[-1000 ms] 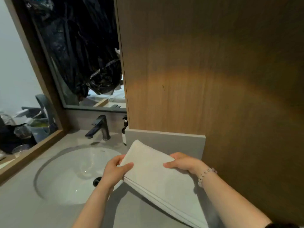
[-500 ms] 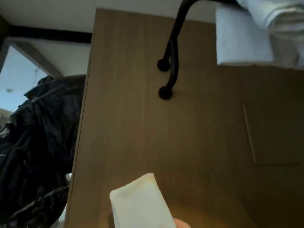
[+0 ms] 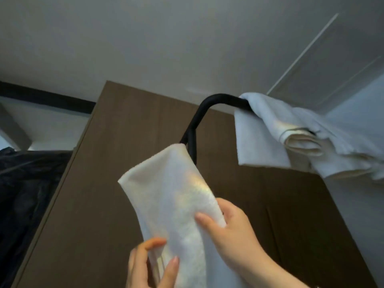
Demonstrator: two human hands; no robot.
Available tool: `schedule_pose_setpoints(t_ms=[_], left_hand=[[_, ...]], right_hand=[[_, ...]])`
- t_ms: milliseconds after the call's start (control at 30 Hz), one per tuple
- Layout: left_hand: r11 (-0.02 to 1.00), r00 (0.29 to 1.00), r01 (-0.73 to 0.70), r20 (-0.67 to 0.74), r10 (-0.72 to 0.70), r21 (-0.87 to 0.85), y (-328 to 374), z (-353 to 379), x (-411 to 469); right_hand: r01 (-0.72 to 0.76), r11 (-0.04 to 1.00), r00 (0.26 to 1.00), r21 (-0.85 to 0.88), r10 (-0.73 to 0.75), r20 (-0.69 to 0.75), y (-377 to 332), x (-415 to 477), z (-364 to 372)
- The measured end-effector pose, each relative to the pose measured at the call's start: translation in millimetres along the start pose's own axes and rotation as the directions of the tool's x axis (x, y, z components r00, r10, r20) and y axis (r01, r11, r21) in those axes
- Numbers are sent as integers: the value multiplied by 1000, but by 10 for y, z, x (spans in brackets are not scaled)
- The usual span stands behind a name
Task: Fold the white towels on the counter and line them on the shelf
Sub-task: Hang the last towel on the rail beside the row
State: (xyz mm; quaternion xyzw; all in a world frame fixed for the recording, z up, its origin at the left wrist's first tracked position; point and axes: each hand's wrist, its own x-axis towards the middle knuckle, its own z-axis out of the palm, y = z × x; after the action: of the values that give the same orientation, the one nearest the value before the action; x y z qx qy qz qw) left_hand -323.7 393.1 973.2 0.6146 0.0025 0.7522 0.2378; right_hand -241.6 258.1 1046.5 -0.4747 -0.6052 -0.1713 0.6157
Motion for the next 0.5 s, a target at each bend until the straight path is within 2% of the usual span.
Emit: schedule_pose_setpoints(t_ms=[133, 333, 500], left_hand=[[991, 993, -69, 83, 79, -112, 478, 55, 615], [970, 965, -236, 103, 241, -66, 1117, 376, 1465], [947, 939, -316, 160, 303, 61, 1431, 614, 1897]], right_hand=[[174, 970, 968, -172, -201, -150, -524, 503, -257], [235, 856, 900, -460, -371, -230, -1268, 1202, -598], [196, 846, 874, -496, -380, -303, -1521, 1593, -831]])
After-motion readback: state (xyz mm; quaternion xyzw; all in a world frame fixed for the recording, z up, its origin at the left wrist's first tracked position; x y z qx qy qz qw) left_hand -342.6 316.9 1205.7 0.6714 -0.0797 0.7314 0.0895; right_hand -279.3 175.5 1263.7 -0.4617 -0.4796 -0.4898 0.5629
